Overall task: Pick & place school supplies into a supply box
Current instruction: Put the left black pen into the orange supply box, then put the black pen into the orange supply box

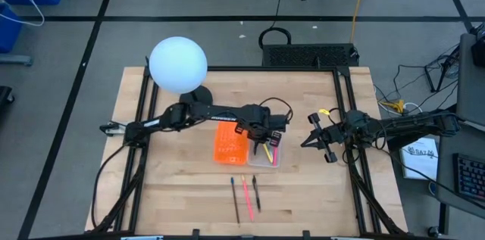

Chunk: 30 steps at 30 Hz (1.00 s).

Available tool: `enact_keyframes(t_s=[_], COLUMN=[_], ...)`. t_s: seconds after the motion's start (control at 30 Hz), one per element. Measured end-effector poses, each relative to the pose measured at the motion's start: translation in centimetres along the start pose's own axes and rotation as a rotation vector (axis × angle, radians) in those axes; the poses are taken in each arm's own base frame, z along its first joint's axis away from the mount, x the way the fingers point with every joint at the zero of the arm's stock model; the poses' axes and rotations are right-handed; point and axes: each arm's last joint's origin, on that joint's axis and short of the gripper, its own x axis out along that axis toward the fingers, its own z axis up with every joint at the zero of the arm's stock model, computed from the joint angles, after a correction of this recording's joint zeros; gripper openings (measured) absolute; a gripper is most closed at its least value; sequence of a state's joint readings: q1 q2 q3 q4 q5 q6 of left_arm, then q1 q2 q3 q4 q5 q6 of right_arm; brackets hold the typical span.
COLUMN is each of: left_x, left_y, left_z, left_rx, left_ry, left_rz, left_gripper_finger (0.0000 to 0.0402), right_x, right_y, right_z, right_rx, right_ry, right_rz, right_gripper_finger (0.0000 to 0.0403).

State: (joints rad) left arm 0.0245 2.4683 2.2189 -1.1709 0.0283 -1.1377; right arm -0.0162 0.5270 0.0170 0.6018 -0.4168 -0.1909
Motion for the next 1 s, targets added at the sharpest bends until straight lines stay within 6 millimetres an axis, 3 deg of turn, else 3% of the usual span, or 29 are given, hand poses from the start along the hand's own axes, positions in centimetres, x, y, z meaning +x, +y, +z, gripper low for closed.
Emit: enact_keyframes(t_s=[0.33,0.43,0.53,0.63,0.8,0.93,1.0], left_x=[0.0,-0.6,-2.5,-6.3,-14.9,-21.7,-23.8], left_y=[-0.8,-1.1,-1.3,-1.5,-0.5,1.3,2.6], left_z=[-1.3,-1.8,-2.3,-3.3,-6.3,-10.4,-12.9], left_rx=[0.074,0.115,0.182,0.272,0.438,0.681,0.823], left_ry=[0.009,0.019,0.012,-0.095,-0.400,-0.657,-0.762], left_rz=[-0.029,-0.052,-0.097,-0.135,-0.155,-0.114,0.003], left_gripper_finger=[0.0127,0.0149,0.0161,0.0164,0.0165,0.0158,0.0143], right_x=[0.0,0.0,0.0,0.0,0.0,0.0,0.0], right_y=[0.0,0.0,0.0,0.0,0.0,0.0,0.0], right_z=[0.0,0.0,0.0,0.0,0.0,0.0,0.0], right_rx=[-0.006,-0.006,-0.005,-0.005,-0.004,-0.004,-0.004], right_ry=[0.000,0.000,0.000,0.001,0.002,0.002,0.002], right_rz=[0.000,0.000,0.000,0.000,0.001,0.001,0.000], right_gripper_finger=[0.0000,0.0000,0.0000,0.0000,0.0000,0.0000,0.0000])
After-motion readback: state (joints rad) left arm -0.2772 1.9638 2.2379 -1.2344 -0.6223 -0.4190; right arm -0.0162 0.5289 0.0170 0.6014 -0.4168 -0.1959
